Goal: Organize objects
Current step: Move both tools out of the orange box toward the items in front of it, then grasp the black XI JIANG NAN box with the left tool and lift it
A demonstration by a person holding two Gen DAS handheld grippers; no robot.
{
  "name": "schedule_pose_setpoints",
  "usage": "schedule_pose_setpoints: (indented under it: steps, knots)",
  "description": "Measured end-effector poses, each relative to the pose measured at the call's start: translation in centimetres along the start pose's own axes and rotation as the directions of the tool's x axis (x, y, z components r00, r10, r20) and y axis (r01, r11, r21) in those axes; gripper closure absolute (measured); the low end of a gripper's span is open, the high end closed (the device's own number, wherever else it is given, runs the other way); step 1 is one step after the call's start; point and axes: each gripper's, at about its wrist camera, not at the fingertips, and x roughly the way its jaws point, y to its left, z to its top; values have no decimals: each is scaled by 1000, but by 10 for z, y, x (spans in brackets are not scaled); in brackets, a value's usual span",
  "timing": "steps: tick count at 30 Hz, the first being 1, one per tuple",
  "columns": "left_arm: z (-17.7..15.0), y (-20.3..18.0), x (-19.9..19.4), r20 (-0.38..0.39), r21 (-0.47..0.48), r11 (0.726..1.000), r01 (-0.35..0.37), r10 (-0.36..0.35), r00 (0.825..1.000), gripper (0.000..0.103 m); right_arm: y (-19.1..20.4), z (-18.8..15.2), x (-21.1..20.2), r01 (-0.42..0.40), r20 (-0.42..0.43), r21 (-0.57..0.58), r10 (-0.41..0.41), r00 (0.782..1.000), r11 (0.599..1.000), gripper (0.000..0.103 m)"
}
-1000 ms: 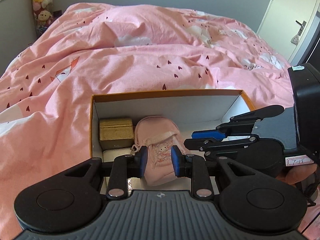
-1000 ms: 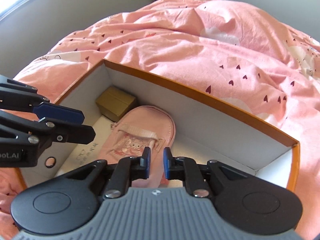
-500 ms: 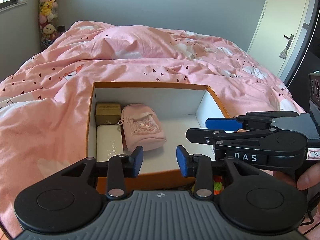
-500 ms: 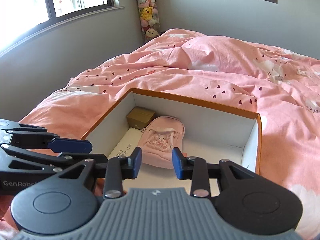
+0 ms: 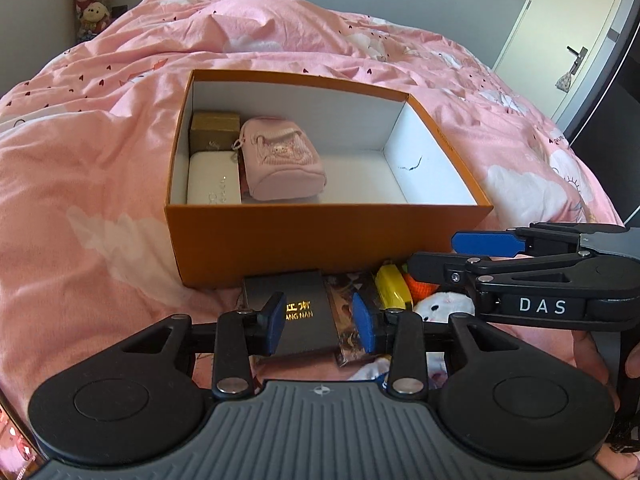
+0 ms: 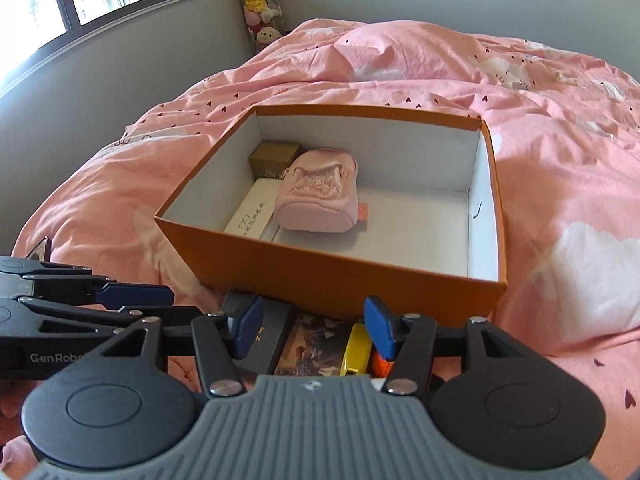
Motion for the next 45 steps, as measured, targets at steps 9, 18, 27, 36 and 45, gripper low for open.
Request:
schedule_pose_setpoints:
  steps: [9,18,27,36,45]
  knots:
    - [-10,28,20,-82,-147,989,20,-33,996,59,5,-16,13,6,-74,-11,-6,997,1000,57]
    - [-12,47,58,-135,-271,963,-8,-30,990,39,14,-22,49,3,-194,-80,-19,981,997,59]
    - [-13,66,93,-182,-395,919,8,-87,979,32,19,-20,73,12,-227,-169,-51,973,985,67]
    - [-18,74,120,-184,-471,880,69,-174,967,14,9,-18,90,-11,-264,-149,-29,964,989,68]
    - [-19,70,117,-187,-462,885,64,-167,968,25,4,-17,98,-15,-282,-128,-22,959,992,68]
